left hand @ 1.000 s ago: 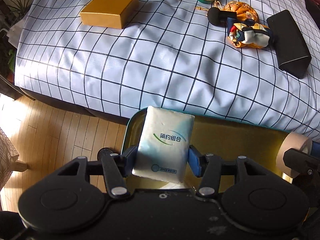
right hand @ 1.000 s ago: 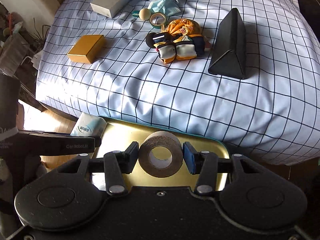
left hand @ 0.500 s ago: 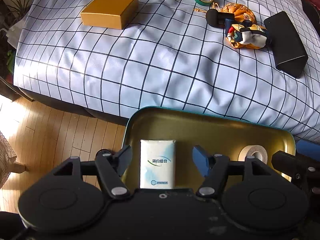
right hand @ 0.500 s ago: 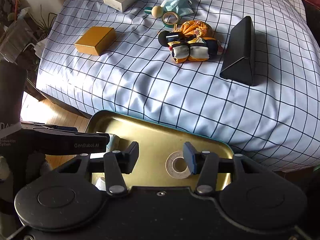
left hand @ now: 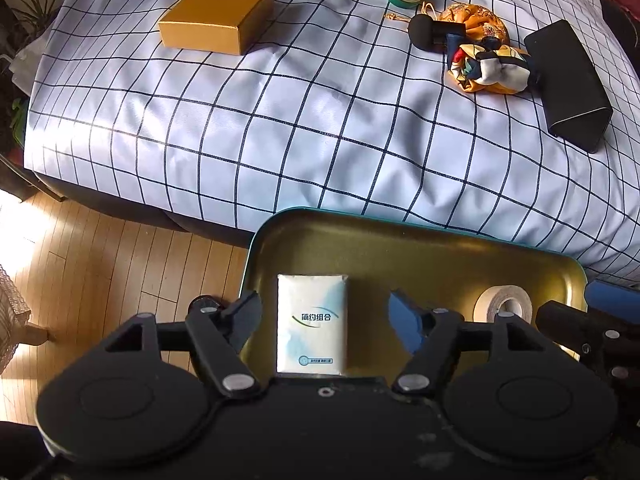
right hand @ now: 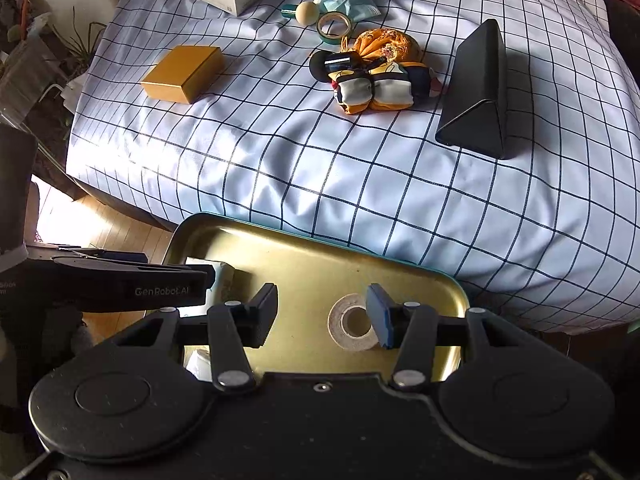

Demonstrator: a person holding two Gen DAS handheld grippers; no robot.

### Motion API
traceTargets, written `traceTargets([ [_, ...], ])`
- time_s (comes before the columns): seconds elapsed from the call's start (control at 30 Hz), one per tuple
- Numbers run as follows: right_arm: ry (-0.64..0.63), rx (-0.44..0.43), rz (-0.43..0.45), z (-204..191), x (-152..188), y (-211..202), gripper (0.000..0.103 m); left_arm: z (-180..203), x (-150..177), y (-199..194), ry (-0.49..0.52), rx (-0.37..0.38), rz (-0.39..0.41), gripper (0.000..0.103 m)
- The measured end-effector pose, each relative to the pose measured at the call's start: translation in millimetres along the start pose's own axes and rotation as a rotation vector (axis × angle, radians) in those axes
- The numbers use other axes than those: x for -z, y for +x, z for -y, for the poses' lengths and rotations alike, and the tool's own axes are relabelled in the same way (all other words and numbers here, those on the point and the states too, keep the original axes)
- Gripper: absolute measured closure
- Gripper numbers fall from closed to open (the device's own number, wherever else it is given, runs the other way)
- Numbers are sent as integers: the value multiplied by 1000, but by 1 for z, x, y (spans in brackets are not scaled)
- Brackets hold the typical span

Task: Organize soft objects
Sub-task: 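Lower the tissue pack into the tray with the left tool while the right tool drops the tape roll there, then grasp the orange embroidered pouch with the right tool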

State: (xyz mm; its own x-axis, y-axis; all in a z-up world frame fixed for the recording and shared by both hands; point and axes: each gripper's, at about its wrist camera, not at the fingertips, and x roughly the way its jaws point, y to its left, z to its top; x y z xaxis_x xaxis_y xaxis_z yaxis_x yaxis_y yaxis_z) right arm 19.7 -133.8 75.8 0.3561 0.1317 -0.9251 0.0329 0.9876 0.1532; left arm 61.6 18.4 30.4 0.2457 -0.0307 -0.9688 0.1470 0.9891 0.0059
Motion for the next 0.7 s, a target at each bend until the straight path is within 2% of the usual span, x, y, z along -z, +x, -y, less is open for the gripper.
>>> traceTargets([
  [0.47,17,-12,-39,5,-2,13,54,2,1,8,-1,-6,-33,28],
  [0.7,24,-4,-35,14,-19,16,54,2,-7,15,-15,-1,-71,28],
])
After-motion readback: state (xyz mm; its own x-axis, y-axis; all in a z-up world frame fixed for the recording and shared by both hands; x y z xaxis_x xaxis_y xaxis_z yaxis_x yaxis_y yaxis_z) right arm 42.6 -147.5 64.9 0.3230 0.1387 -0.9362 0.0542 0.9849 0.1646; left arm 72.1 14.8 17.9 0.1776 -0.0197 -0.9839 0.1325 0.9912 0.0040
